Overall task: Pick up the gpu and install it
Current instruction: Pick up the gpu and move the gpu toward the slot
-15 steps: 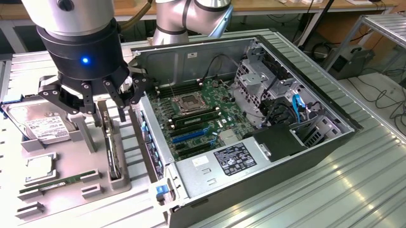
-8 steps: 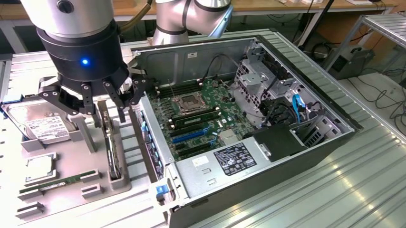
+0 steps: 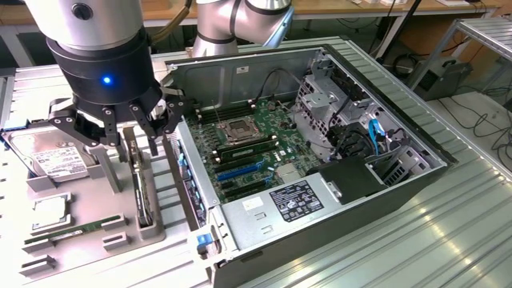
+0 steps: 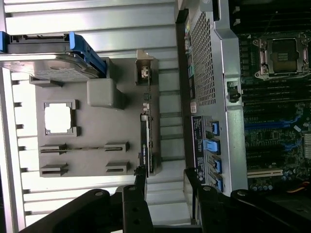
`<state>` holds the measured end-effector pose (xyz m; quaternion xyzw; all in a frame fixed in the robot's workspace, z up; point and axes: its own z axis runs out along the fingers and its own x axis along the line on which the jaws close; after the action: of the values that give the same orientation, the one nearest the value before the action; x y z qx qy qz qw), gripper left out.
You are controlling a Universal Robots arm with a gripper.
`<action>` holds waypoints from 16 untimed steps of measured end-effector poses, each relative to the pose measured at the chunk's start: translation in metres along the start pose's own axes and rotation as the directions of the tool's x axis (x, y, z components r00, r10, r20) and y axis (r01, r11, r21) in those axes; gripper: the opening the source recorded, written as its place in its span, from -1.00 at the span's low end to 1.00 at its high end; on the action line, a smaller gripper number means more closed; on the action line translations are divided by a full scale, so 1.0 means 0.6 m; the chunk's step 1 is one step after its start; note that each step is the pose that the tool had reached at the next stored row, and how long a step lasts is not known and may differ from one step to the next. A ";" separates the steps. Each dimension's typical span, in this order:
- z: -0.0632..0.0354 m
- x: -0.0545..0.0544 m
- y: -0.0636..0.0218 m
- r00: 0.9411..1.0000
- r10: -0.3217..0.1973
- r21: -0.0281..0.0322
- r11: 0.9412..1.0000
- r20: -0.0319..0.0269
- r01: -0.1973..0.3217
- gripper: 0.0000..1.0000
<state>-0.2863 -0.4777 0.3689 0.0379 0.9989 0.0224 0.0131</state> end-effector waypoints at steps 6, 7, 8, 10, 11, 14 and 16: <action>0.005 0.005 0.000 1.000 0.000 0.000 1.000 0.000 0.000 -0.12; 0.005 0.006 -0.001 1.000 0.000 0.000 1.000 0.000 0.000 -0.12; 0.006 0.007 -0.001 1.000 0.000 0.000 1.000 0.000 0.000 -0.12; 0.007 0.008 -0.001 1.000 0.000 0.000 1.000 0.000 0.000 -0.12; 0.007 0.009 -0.001 1.000 0.000 0.000 1.000 0.000 0.000 -0.12; 0.008 0.011 -0.001 1.000 0.000 0.000 1.000 0.000 0.000 -0.12; 0.009 0.012 -0.001 1.000 0.000 0.000 1.000 0.000 0.000 -0.12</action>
<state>-0.2934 -0.4776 0.3633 0.0379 0.9989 0.0224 0.0130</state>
